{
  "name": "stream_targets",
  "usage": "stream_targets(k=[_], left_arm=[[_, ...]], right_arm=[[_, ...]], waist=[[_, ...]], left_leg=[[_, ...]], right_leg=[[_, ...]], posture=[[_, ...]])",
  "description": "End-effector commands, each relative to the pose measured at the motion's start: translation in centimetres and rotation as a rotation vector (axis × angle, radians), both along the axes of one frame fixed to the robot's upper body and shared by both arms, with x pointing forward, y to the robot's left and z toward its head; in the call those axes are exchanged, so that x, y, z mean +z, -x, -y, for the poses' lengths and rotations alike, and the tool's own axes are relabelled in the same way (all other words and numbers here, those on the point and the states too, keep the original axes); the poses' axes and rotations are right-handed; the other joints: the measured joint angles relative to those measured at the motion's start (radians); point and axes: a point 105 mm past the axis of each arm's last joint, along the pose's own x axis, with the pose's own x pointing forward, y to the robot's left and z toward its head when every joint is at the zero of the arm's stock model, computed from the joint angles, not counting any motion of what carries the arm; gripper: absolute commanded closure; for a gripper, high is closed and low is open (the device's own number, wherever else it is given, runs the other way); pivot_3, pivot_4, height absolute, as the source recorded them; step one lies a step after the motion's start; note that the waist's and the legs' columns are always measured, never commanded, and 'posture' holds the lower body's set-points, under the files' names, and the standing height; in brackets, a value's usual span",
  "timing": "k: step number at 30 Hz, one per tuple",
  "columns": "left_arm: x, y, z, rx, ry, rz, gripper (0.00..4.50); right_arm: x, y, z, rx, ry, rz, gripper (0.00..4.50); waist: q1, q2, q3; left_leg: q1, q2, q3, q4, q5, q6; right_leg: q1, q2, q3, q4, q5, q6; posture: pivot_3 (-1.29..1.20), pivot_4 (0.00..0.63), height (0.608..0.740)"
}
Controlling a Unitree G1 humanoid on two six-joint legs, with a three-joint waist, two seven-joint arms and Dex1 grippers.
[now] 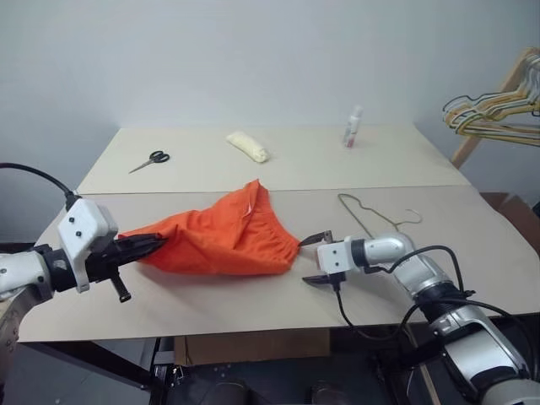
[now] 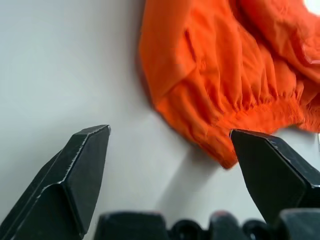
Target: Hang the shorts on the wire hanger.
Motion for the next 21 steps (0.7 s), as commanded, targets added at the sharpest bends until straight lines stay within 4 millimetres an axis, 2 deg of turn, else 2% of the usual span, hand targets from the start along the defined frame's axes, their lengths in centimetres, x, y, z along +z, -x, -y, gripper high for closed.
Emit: stream_targets(k=[1,7,12,16,21], left_arm=[[1.7,0.6,0.4,-0.037,0.041,0.058,4.47],[2.5,1.1,-0.1,-0.029,0.083,0.066,4.47],[1.8,1.7,-0.6,-0.017,0.059,0.036,4.47],[1.5,1.8,-0.6,-0.014,0.054,0.032,4.47],[1.1,1.5,-0.4,-0.021,0.049,0.028,4.5]], right_arm=[[2.0,-0.8,-2.0,0.0,-0.083,0.053,0.0],[0.9,-1.9,-2.9,-0.046,-0.07,0.094,0.0],[0.6,-3.9,-2.0,-0.141,-0.044,0.133,0.0],[0.4,-4.2,-0.9,-0.155,-0.015,0.126,0.0],[0.5,-3.6,-1.2,-0.113,-0.039,0.135,1.72]], waist=[[0.001,0.0,0.0],[0.006,0.0,0.0],[0.005,0.0,0.0],[0.006,0.0,0.0],[0.004,0.0,0.0]], left_leg=[[0.0,0.0,0.0,0.0,0.0,0.0],[-0.001,0.0,0.0,0.0,0.0,-0.001],[-0.001,-0.003,0.0,-0.001,0.001,-0.003],[-0.001,-0.003,-0.001,-0.002,0.002,-0.004],[-0.001,-0.003,-0.001,-0.002,0.002,-0.004]], right_leg=[[0.0,0.0,0.0,0.0,0.0,0.0],[-0.001,-0.001,0.0,0.0,0.0,0.0],[-0.002,-0.001,0.0,0.001,0.0,-0.001],[-0.002,0.0,0.0,0.001,-0.001,-0.001],[-0.002,0.0,0.0,0.001,-0.001,-0.001]], posture=[[0.28,0.0,0.74],[0.29,0.0,0.74],[0.31,0.0,0.74],[0.31,0.0,0.74],[0.3,0.0,0.74]])
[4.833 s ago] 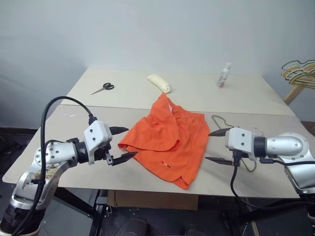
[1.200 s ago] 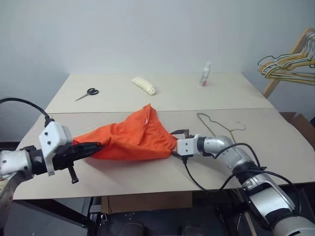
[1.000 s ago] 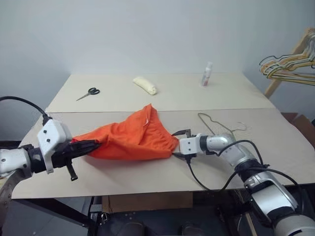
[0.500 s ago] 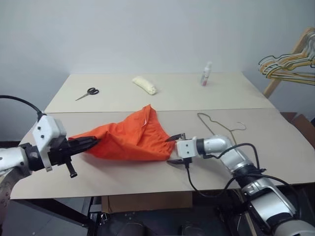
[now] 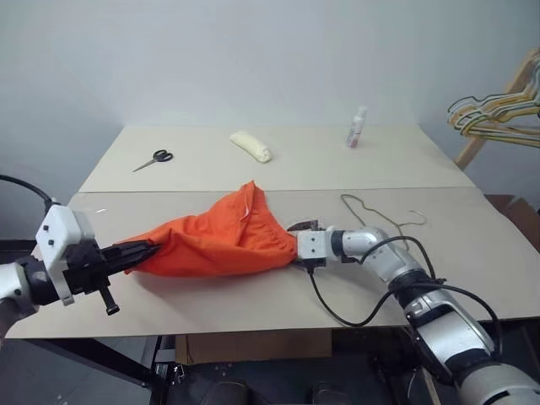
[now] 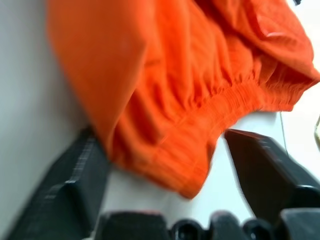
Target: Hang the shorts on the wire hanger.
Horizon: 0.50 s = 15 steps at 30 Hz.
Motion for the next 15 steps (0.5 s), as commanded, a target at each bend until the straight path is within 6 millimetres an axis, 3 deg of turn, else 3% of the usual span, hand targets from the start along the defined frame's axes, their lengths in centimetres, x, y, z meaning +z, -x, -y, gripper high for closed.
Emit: stream_targets(k=[1,7,12,15], left_arm=[[0.5,-0.2,0.3,-0.018,-0.029,0.041,4.5],[-0.2,-0.9,-0.1,0.01,-0.051,0.034,4.5],[-1.4,-2.3,-0.1,0.031,-0.107,0.043,4.5],[-1.9,-4.3,0.6,0.048,-0.117,0.084,4.5]], right_arm=[[1.1,0.1,-0.2,0.032,-0.03,0.043,2.05],[0.4,0.2,0.6,0.009,0.014,0.029,4.31],[0.4,0.0,2.9,-0.076,0.061,0.019,4.45],[0.9,-0.2,5.6,-0.182,0.104,0.032,4.45]], waist=[[-0.001,0.0,0.0],[-0.003,0.0,0.0],[0.005,0.001,0.0],[0.014,0.001,0.0]], left_leg=[[0.0,0.0,0.0,0.0,0.0,0.0],[0.0,0.0,0.0,-0.001,0.0,0.0],[0.0,0.0,0.0,-0.001,0.0,0.0],[0.0,0.0,-0.001,0.0,0.0,0.0]], right_leg=[[0.0,0.0,0.0,0.0,0.0,0.0],[0.0,0.0,0.0,0.0,0.0,0.0],[0.0,0.0,0.0,0.0,0.0,0.0],[0.0,-0.001,-0.001,-0.001,0.0,0.0]], posture=[[0.3,0.0,0.74],[0.28,0.0,0.74],[0.26,0.0,0.74],[0.25,0.0,0.74]])
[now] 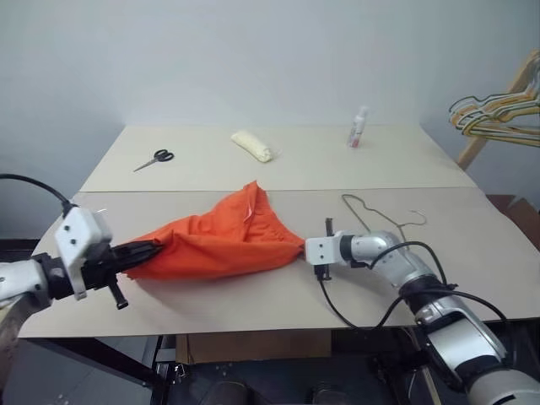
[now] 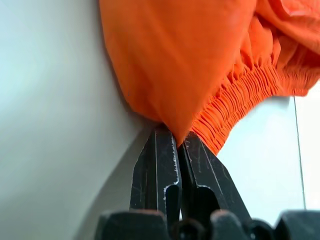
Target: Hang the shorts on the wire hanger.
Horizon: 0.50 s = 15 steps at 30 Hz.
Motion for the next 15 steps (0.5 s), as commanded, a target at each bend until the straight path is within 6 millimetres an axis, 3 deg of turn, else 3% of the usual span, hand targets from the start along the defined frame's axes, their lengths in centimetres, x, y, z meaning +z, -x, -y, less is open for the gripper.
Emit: stream_targets(k=[1,4,7,13,15], left_arm=[[0.3,-2.5,0.8,0.021,-0.036,0.101,4.5],[0.2,-4.3,2.0,0.002,-0.033,0.137,4.5],[0.2,-4.6,3.3,-0.073,-0.02,0.156,4.5],[-0.9,-1.7,2.5,-0.186,-0.03,0.019,4.5],[-1.4,-0.9,1.8,-0.191,-0.054,-0.027,4.5]], right_arm=[[2.0,-0.7,3.4,-0.132,0.038,0.055,4.45],[3.2,0.6,5.2,-0.176,0.055,0.059,4.45],[4.3,3.3,5.7,-0.16,0.054,0.023,4.45],[5.5,9.1,3.5,-0.017,-0.022,-0.083,4.45],[5.9,9.7,3.0,-0.004,-0.05,-0.109,4.45]], waist=[[0.012,0.0,0.0],[0.019,0.0,0.0],[0.015,0.0,0.0],[-0.015,-0.001,-0.001],[-0.019,-0.001,-0.001]], left_leg=[[0.0,-0.001,0.0,0.0,0.0,0.0],[-0.001,-0.002,0.0,0.0,0.0,0.001],[-0.003,-0.001,0.0,0.0,-0.002,0.003],[-0.016,0.002,0.003,0.004,-0.003,0.005],[-0.016,0.004,0.004,0.004,-0.003,0.005]], right_leg=[[0.0,0.0,0.0,0.0,0.0,0.0],[0.0,-0.001,0.0,0.0,0.0,0.0],[-0.002,-0.001,0.0,-0.001,0.0,0.0],[-0.015,0.001,0.001,0.0,0.0,0.0],[-0.014,0.002,0.001,0.0,0.0,0.0]], posture=[[0.25,0.0,0.74],[0.23,0.0,0.74],[0.21,0.0,0.74],[0.19,0.0,0.74],[0.19,0.0,0.74]])
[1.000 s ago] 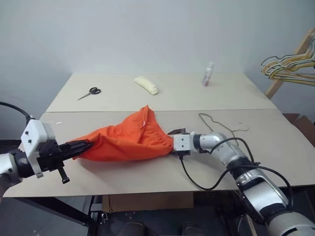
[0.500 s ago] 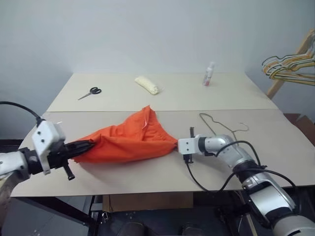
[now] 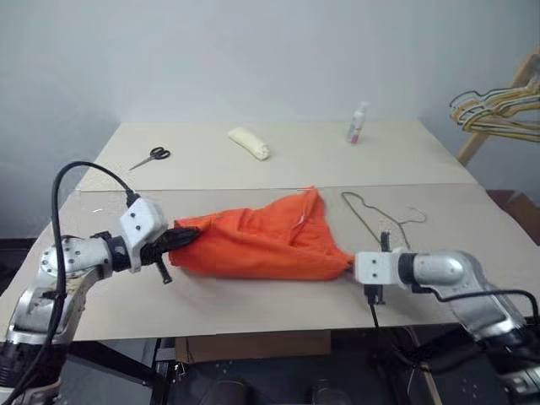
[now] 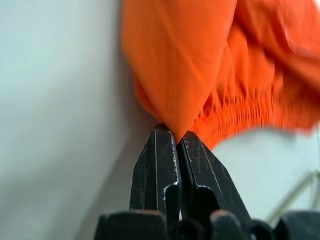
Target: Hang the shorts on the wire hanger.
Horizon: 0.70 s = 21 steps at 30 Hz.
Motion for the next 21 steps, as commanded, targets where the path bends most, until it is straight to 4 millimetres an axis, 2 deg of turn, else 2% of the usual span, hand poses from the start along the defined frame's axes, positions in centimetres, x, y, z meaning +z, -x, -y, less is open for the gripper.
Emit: stream_targets(k=[1,3,5,6,8,10,11,12,14,15,17,18,19,21], left_arm=[[0.9,1.0,-0.7,-0.032,-0.04,-0.002,4.5],[0.4,0.3,-0.6,-0.009,-0.051,-0.004,4.5],[0.3,-1.6,0.0,0.037,-0.045,0.032,4.5],[0.4,-2.9,0.5,0.068,-0.034,0.061,4.5],[1.4,-7.3,1.0,0.223,-0.017,0.168,4.5],[4.4,-12.7,0.2,0.506,-0.035,0.374,4.5],[7.1,-14.5,-0.2,0.625,-0.012,0.497,4.5],[10.2,-15.4,-0.7,0.722,0.042,0.617,4.5],[16.9,-15.0,-1.2,0.822,0.222,0.847,4.5],[20.1,-13.8,-1.3,0.827,0.349,0.945,4.5],[24.5,-10.7,-1.6,0.756,0.561,1.075,4.5],[25.6,-9.2,-1.8,0.713,0.609,1.112,4.5],[25.9,-8.3,-2.0,0.685,0.611,1.125,4.5],[24.9,-7.1,-2.4,0.617,0.545,1.102,4.5]], right_arm=[[2.6,0.4,-1.0,0.022,-0.064,0.001,4.45],[3.2,-0.3,-1.0,-0.02,-0.081,-0.052,4.45],[4.0,-2.3,-1.0,-0.108,-0.104,-0.098,4.45],[4.6,-3.4,-1.2,-0.137,-0.131,-0.1,4.45],[6.8,-7.1,-1.7,-0.258,-0.232,-0.058,4.45],[10.1,-11.8,-1.5,-0.443,-0.33,0.079,4.45],[12.6,-14.0,-1.2,-0.529,-0.385,0.214,4.45],[15.3,-15.7,-0.7,-0.604,-0.464,0.349,4.45],[20.6,-17.1,0.4,-0.697,-0.586,0.644,4.45],[23.1,-16.8,1.0,-0.707,-0.636,0.813,4.45],[25.6,-15.7,1.2,-0.679,-0.696,0.986,4.45],[26.2,-15.1,1.2,-0.649,-0.706,1.05,4.45],[26.3,-14.6,1.0,-0.618,-0.707,1.085,4.45],[24.9,-13.7,0.0,-0.527,-0.697,1.077,4.45]], waist=[[0.0,0.0,0.0],[0.009,0.0,0.0],[0.019,0.001,0.002],[0.025,0.001,0.002],[0.04,0.0,0.002],[0.056,-0.002,0.001],[0.062,-0.004,0.001],[0.065,-0.007,0.001],[0.064,-0.015,-0.005],[0.062,-0.019,-0.007],[0.054,-0.023,-0.01],[0.044,-0.024,-0.011],[0.028,-0.024,-0.011],[-0.002,-0.023,-0.012]], left_leg=[[0.001,0.002,0.0,0.0,0.0,0.0],[0.003,0.002,0.0,0.001,0.0,0.001],[0.007,0.002,0.0,0.002,0.0,0.001],[0.012,0.002,-0.001,0.003,0.0,0.001],[0.019,0.0,-0.002,0.002,0.0,0.001],[0.019,-0.001,-0.004,0.002,0.0,0.0],[0.02,-0.002,-0.005,0.002,0.002,-0.002],[0.017,-0.003,-0.005,0.002,0.004,-0.006],[0.005,-0.004,-0.004,-0.002,0.012,-0.021],[-0.005,-0.004,-0.004,-0.002,0.012,-0.021],[-0.017,-0.009,-0.002,-0.007,0.013,-0.022],[-0.017,-0.011,-0.003,-0.011,0.013,-0.022],[-0.016,-0.013,-0.004,-0.013,0.013,-0.022],[-0.016,-0.014,-0.007,-0.016,0.013,-0.022]], right_leg=[[0.001,0.0,0.0,0.0,0.0,0.0],[0.004,-0.001,-0.001,0.0,0.0,0.0],[0.01,-0.001,-0.001,0.0,0.0,0.001],[0.016,-0.001,-0.003,-0.001,0.0,0.001],[0.023,0.0,-0.004,-0.002,0.0,0.001],[0.023,0.001,-0.005,-0.001,0.0,0.001],[0.023,0.001,-0.005,0.001,0.001,0.0],[0.019,0.001,-0.005,0.001,0.003,-0.001],[0.0,0.0,-0.003,0.01,0.006,-0.002],[-0.012,-0.001,-0.004,0.012,0.005,-0.002],[-0.036,-0.006,-0.006,0.02,0.006,-0.003],[-0.037,-0.008,-0.007,0.018,0.006,-0.003],[-0.037,-0.01,-0.009,0.016,0.006,-0.003],[-0.037,-0.012,-0.016,0.012,0.006,-0.003]], posture=[[0.2,0.0,0.74],[0.22,0.0,0.74],[0.22,0.0,0.74],[0.22,0.0,0.74],[0.23,0.0,0.74],[0.24,0.0,0.74],[0.24,0.0,0.74],[0.24,0.0,0.74],[0.23,0.0,0.74],[0.23,0.0,0.74],[0.24,0.0,0.74],[0.24,0.0,0.74],[0.23,0.0,0.74],[0.23,0.0,0.74]])
